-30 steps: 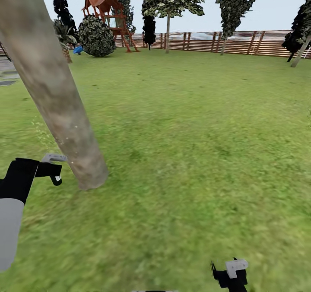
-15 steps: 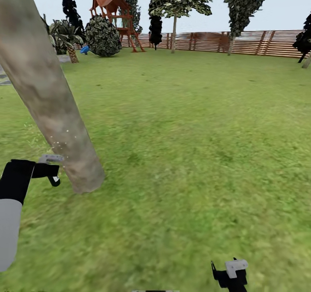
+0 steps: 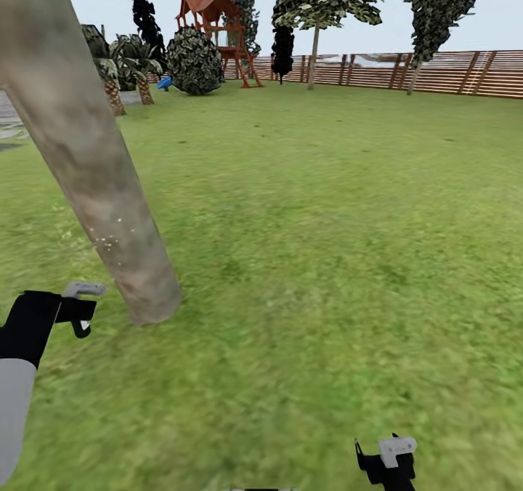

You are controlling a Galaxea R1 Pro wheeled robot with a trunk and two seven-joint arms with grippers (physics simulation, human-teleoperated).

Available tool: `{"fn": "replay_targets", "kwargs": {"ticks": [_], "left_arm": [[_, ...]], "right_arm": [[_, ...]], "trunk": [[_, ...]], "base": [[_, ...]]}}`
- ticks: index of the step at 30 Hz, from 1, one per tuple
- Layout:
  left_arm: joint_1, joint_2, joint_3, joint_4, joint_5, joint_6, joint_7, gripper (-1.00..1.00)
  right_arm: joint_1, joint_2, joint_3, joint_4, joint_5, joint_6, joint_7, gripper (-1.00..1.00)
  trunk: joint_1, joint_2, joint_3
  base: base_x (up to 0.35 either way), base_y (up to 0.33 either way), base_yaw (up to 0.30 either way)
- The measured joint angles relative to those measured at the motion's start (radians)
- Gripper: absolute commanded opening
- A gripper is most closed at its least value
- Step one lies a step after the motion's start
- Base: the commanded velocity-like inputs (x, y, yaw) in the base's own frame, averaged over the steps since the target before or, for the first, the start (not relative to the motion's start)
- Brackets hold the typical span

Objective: In the garden, pick up the pesticide atomizer on the floor and spray pesticide onto both trees until each tree trunk is fully covered.

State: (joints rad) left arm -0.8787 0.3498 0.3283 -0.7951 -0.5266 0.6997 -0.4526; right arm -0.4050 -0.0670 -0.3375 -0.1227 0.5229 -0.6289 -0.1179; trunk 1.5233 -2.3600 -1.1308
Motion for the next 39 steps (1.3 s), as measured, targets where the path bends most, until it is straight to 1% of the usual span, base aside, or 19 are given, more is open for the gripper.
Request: {"fn": "replay_targets", "kwargs": {"ticks": [3,6,9,11,13,15,16,17,18,19,21,23,24,26,32,35,37,38,39], "left_arm": [[0.003,0.002,0.002,0.001,0.000,0.000,0.001,-1.00],[0.058,0.004,0.005,0.004,-0.003,-0.002,0.036,-1.00],[0.101,-0.001,0.003,0.005,0.008,-0.003,0.071,-1.00],[0.110,-0.029,0.004,0.005,0.019,-0.001,0.077,-1.00],[0.112,-0.056,0.007,0.004,0.016,-0.002,0.083,-1.00],[0.113,-0.087,0.011,0.004,0.016,-0.001,0.127,-1.00],[0.112,-0.099,0.014,0.004,0.012,-0.002,0.173,-1.00],[0.112,-0.102,0.016,0.003,0.011,-0.003,0.209,-1.00],[0.112,-0.100,0.019,0.004,0.024,-0.003,0.233,-1.00],[0.113,-0.100,0.050,0.005,0.077,-0.027,0.245,-1.00],[0.114,-0.107,0.069,0.005,0.109,-0.085,0.252,-1.00],[0.115,-0.112,0.072,0.007,0.118,-0.106,0.252,-1.00],[0.120,-0.132,0.074,0.007,0.125,-0.116,0.254,-1.00],[0.122,-0.148,0.077,0.007,0.115,-0.121,0.257,-1.00],[0.136,-0.142,0.083,0.006,0.110,-0.122,0.255,-1.00],[0.161,-0.120,0.089,0.006,0.109,-0.121,0.255,-1.00],[0.165,-0.117,0.089,0.006,0.112,-0.120,0.256,-1.00],[0.168,-0.125,0.086,0.008,0.116,-0.119,0.258,-1.00],[0.169,-0.143,0.084,0.008,0.122,-0.119,0.260,-1.00]], "right_arm": [[0.000,0.000,0.000,0.000,0.000,0.000,0.000,1.00],[0.000,-0.001,0.000,0.000,-0.001,0.000,0.000,1.00],[0.000,-0.001,0.000,0.000,-0.001,0.000,0.000,1.00],[0.000,-0.001,0.000,0.000,-0.001,0.000,0.000,1.00],[0.000,-0.001,0.000,0.000,-0.001,0.000,-0.001,1.00],[0.000,-0.001,0.000,0.000,-0.001,0.000,-0.001,1.00],[0.000,-0.001,0.000,0.000,-0.001,0.000,0.000,1.00],[0.000,-0.001,0.000,0.000,-0.001,0.000,-0.001,1.00],[0.000,-0.001,0.000,0.000,-0.001,0.000,0.000,1.00],[0.000,-0.001,0.000,0.000,-0.001,0.000,-0.001,1.00],[0.000,-0.001,0.000,0.000,-0.001,0.000,0.000,1.00],[0.000,-0.001,0.000,0.000,-0.001,0.000,0.000,1.00],[0.000,-0.001,0.000,0.000,-0.001,0.000,0.000,1.00],[0.000,-0.001,0.000,0.000,-0.001,0.000,-0.001,1.00],[0.000,-0.002,-0.001,0.000,-0.001,0.000,0.000,1.00],[0.000,-0.002,-0.001,0.000,-0.001,0.000,0.000,1.00],[0.000,-0.002,-0.001,-0.001,-0.001,0.000,0.000,1.00],[0.000,-0.002,-0.001,0.000,-0.001,0.000,-0.001,1.00],[0.000,-0.002,0.000,0.000,-0.001,0.000,-0.002,1.00]], "trunk": [[0.000,0.000,0.000],[0.000,0.000,0.000],[0.000,0.000,0.000],[0.000,0.000,0.000],[0.000,0.000,0.000],[0.000,0.000,0.000],[0.000,0.000,0.000],[0.000,0.000,0.000],[0.000,0.000,0.000],[0.000,0.000,0.000],[0.000,0.000,0.000],[0.000,0.000,0.000],[0.000,0.000,0.000],[0.000,0.000,0.000],[0.000,0.000,0.000],[0.000,0.000,0.000],[0.000,0.000,0.000],[0.000,0.000,0.000],[0.000,0.000,0.000]], "base": [[0.085,-0.168,0.000],[-0.097,-0.088,0.000],[-0.017,-0.014,0.017],[-0.003,-0.002,0.168],[-0.001,-0.001,0.247],[0.000,0.000,0.271],[0.000,0.000,0.274],[0.000,0.000,0.275],[0.000,0.000,0.230],[0.000,0.000,0.121],[0.016,0.000,0.051],[0.191,0.000,0.017],[0.302,0.000,0.004],[0.328,0.000,0.001],[0.338,0.005,0.000],[0.331,0.083,0.000],[0.128,0.050,0.009],[0.006,0.002,0.232],[0.003,0.001,0.254]]}}
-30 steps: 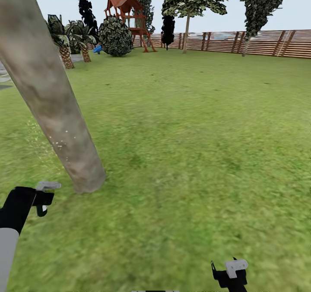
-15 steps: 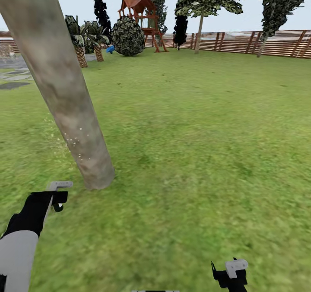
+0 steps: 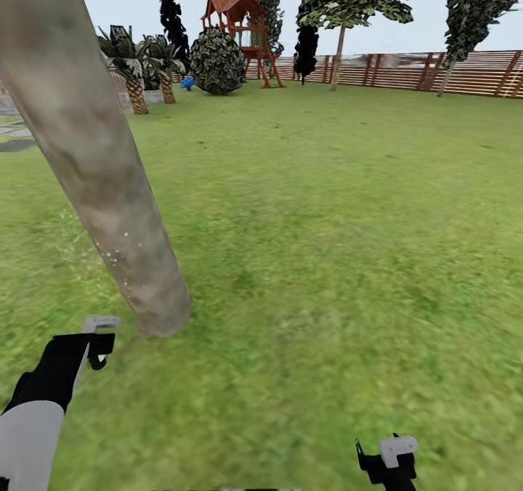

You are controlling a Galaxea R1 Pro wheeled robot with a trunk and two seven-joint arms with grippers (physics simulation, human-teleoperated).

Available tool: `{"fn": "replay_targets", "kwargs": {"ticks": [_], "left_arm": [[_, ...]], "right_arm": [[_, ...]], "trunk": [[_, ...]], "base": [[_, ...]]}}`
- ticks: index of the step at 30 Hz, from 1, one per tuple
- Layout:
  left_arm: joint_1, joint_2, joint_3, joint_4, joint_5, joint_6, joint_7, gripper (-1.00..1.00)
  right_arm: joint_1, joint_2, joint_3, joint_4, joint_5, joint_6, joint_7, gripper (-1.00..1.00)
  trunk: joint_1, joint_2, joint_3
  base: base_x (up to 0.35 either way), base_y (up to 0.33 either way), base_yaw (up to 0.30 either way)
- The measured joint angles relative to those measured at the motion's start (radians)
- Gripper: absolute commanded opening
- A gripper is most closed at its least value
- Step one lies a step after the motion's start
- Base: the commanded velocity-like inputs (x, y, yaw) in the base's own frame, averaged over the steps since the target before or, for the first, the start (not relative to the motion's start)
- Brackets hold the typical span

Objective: In the garden, pick up the pesticide atomizer on the floor and spray pesticide onto both trees until each tree trunk is fully covered.

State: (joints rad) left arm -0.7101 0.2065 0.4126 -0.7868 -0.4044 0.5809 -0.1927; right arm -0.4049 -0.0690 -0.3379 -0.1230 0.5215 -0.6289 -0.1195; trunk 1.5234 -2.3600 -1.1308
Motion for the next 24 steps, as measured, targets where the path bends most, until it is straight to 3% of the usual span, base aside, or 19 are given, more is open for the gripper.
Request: {"fn": "replay_targets", "kwargs": {"ticks": [7,13,19,24], "left_arm": [[0.023,-0.014,-0.001,0.024,-0.008,-0.011,0.001,-1.00],[0.025,-0.012,0.004,0.032,-0.012,-0.013,0.021,-1.00],[0.033,-0.007,0.004,0.034,-0.015,-0.013,0.021,-1.00],[0.041,-0.006,0.003,0.032,-0.013,-0.013,0.022,-1.00]], "right_arm": [[0.000,0.000,0.000,0.000,0.000,0.000,0.000,1.00],[0.000,0.001,0.000,0.000,0.000,0.000,0.001,1.00],[0.000,0.003,0.000,0.000,0.000,0.000,0.001,1.00],[0.000,0.002,0.000,0.000,0.000,0.000,0.000,1.00]], "trunk": [[0.000,0.000,0.000],[0.000,0.000,0.000],[0.000,0.000,0.000],[0.000,0.000,0.000]], "base": [[0.061,-0.129,0.206],[0.116,-0.253,0.028],[0.118,-0.255,0.256],[0.200,-0.215,0.067]]}}
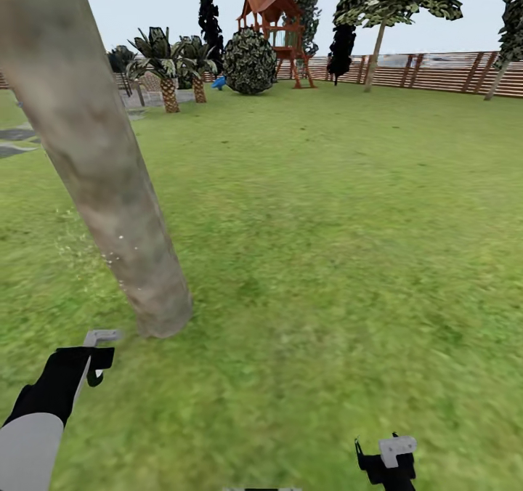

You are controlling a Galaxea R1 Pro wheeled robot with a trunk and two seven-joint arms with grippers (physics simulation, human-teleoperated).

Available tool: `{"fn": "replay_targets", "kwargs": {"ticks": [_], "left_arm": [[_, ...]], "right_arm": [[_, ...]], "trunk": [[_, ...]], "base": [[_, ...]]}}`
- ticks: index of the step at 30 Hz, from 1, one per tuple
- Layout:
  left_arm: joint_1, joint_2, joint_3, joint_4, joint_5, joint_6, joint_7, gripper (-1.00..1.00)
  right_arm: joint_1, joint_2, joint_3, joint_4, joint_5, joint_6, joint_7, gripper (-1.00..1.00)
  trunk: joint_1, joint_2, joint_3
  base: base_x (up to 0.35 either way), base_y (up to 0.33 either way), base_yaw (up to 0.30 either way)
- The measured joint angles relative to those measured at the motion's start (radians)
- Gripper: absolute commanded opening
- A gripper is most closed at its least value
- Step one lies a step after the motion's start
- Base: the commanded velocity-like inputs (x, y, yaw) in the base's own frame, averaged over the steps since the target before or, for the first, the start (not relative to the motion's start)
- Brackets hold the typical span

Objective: In the garden, pick up the pesticide atomizer on the floor and spray pesticide onto both trees until each tree trunk is fully covered.

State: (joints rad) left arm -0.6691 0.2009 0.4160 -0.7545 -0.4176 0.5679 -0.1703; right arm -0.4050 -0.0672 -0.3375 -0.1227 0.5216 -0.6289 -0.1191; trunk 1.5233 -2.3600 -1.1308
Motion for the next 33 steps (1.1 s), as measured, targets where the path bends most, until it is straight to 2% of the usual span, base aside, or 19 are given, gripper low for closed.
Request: {"fn": "replay_targets", "kwargs": {"ticks": [12,24,33], "left_arm": [[0.000,0.000,0.000,0.000,0.001,0.000,-0.001,-1.00],[0.000,0.003,0.002,0.000,0.001,0.001,-0.001,-1.00],[0.000,0.002,0.000,-0.002,0.001,0.001,-0.001,-1.00]], "right_arm": [[0.000,-0.002,0.000,0.000,0.000,0.000,-0.001,1.00],[0.000,0.000,0.000,0.000,0.000,0.000,-0.001,1.00],[0.000,0.000,0.000,0.000,0.000,0.000,-0.001,1.00]], "trunk": [[0.000,0.000,0.000],[0.000,0.000,0.000],[0.000,0.000,0.000]], "base": [[0.135,-0.246,0.006],[0.126,-0.259,0.254],[0.160,-0.219,0.055]]}}
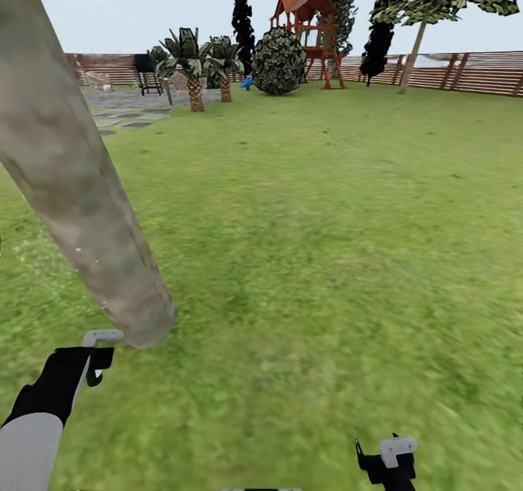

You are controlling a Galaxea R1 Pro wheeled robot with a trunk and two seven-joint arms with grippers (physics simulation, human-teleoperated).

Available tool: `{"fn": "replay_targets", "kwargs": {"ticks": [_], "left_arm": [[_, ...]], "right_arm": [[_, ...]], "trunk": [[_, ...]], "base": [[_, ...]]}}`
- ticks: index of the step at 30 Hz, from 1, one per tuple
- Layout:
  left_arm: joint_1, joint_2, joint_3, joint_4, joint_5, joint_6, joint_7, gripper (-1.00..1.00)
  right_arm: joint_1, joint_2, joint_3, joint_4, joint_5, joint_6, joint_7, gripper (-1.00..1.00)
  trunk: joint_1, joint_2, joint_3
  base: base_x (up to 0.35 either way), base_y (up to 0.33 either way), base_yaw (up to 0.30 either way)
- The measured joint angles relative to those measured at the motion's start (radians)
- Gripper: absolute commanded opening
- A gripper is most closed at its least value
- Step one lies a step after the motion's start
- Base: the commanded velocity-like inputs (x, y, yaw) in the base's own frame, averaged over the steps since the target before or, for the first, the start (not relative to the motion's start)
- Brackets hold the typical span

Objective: In the garden, pick up the pesticide atomizer on the floor and spray pesticide onto both trees until each tree trunk is fully covered.

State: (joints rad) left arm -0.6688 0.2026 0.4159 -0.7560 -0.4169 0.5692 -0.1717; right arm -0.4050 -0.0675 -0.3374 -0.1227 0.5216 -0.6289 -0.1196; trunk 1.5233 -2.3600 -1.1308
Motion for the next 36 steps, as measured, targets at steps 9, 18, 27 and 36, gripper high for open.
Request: {"fn": "replay_targets", "kwargs": {"ticks": [9,18,27,36], "left_arm": [[0.000,0.000,-0.001,0.000,0.000,0.000,0.000,-1.00],[0.000,-0.011,-0.005,-0.008,0.009,-0.003,-0.002,-1.00],[-0.012,-0.027,-0.042,-0.002,0.013,-0.076,-0.019,-1.00],[-0.092,-0.046,-0.066,0.000,0.007,-0.059,-0.128,-1.00]], "right_arm": [[0.000,0.000,0.000,0.000,0.000,0.000,0.000,1.00],[0.000,-0.003,-0.002,-0.003,0.000,-0.002,0.000,1.00],[0.000,-0.002,-0.002,-0.001,0.000,-0.002,0.000,1.00],[0.000,-0.002,-0.001,0.000,0.000,-0.001,0.000,1.00]], "trunk": [[0.000,0.000,0.000],[0.000,0.000,0.000],[0.000,0.000,0.000],[0.000,0.000,0.000]], "base": [[0.063,-0.263,0.225],[-0.027,-0.132,0.013],[-0.001,-0.001,0.251],[0.000,0.000,0.078]]}}
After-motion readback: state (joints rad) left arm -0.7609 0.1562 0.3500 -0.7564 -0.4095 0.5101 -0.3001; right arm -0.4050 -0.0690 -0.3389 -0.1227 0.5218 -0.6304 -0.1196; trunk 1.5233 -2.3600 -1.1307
